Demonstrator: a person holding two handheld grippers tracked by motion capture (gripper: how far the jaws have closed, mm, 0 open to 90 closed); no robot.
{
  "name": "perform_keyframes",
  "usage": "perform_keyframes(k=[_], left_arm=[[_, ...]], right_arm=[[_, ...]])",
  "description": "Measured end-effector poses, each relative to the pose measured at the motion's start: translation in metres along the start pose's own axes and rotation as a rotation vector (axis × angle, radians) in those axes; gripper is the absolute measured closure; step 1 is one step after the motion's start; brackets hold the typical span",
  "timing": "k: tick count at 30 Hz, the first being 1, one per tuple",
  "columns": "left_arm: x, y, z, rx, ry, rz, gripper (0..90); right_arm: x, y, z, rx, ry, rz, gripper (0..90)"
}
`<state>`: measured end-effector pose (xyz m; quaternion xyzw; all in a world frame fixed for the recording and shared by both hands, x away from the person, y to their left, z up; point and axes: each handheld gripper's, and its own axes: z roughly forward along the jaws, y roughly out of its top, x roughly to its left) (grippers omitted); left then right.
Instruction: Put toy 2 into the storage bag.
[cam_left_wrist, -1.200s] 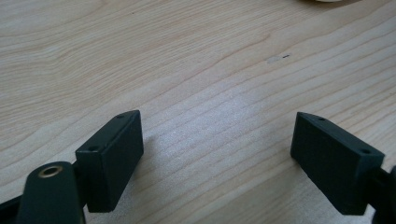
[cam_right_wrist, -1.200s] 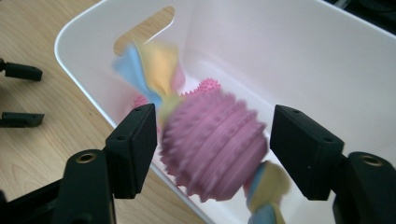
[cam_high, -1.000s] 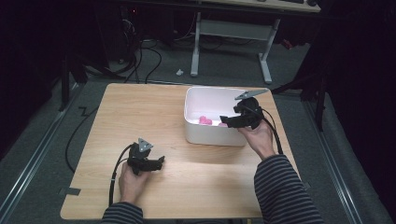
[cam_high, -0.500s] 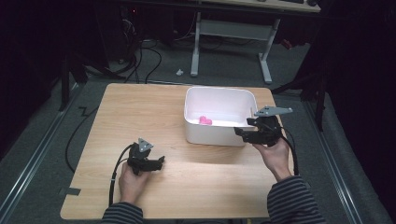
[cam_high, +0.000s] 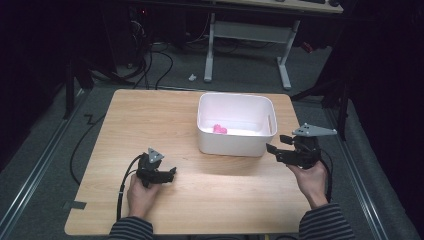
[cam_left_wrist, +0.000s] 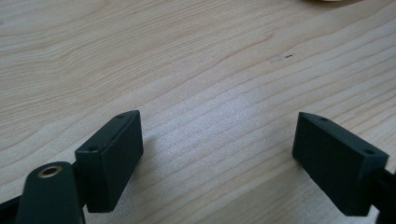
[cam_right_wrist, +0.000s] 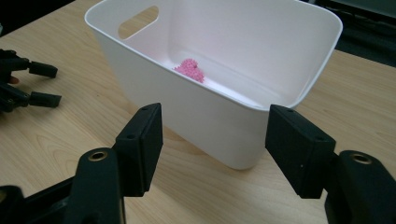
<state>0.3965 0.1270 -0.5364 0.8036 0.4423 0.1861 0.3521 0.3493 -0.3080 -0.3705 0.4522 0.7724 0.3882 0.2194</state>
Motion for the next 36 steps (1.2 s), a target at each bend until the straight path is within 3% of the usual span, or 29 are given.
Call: perform_keyframes(k=[7,17,19,26,36], left_arm=[[0.0,0.0,0.0,0.0,0.0,0.0,16.5],[0.0,0.0,0.0,0.0,0.0,0.0,16.5],[0.0,0.0,0.0,0.0,0.0,0.0,16.5],[0.0,0.0,0.0,0.0,0.0,0.0,16.5],[0.0,0.0,0.0,0.0,0.0,0.0,16.5]], right_arm=[[-0.001,-0.015,-0.003,-0.001,-0.011,0.022,37.4],[-0.013,-0.048,0.004,0.006,-0.024,0.1,37.4],[-0.017,-0.062,0.013,0.016,-0.03,0.137,37.3],[-0.021,-0.092,0.04,0.053,-0.046,0.178,37.0],[-0.026,-0.122,0.08,0.107,-0.118,0.184,36.5]])
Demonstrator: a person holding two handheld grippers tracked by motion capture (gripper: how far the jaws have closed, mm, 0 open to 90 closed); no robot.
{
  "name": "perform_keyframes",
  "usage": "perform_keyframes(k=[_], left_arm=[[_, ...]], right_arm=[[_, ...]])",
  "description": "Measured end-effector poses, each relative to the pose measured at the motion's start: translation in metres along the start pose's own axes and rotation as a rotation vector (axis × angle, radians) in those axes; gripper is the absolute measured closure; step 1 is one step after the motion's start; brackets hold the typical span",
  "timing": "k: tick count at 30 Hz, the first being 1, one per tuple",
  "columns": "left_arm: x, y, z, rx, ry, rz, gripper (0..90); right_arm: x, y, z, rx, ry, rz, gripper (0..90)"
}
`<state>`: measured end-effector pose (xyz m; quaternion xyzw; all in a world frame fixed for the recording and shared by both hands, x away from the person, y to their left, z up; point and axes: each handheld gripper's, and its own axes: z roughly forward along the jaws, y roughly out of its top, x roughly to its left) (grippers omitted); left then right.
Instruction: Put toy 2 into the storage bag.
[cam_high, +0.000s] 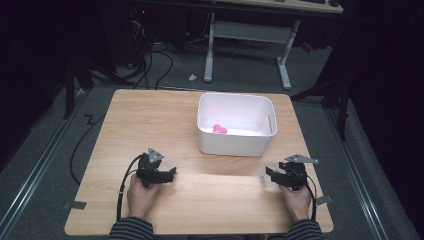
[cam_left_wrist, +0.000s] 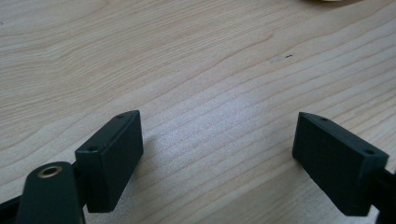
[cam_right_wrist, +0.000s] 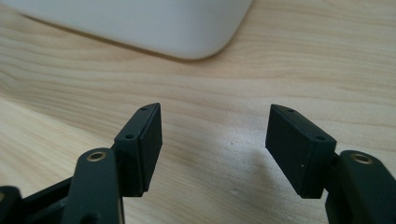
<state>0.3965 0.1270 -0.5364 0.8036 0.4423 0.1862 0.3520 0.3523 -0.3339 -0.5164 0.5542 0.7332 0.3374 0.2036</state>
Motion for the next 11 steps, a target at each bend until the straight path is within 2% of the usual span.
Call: perform_keyframes(k=[3,4,11], left_arm=[[0.0,0.0,0.0,0.0,0.0,0.0,16.5],[0.0,0.0,0.0,0.0,0.0,0.0,16.5],[0.0,-0.0001,0.0,0.0,-0.001,-0.001,16.6]], right_arm=[[0.0017,-0.0054,0.0099,0.021,-0.047,-0.038,35.6],[0.0027,-0.0081,0.0119,-0.007,-0.069,-0.074,35.2],[0.0026,-0.0078,0.0122,-0.004,-0.07,-0.066,34.0]])
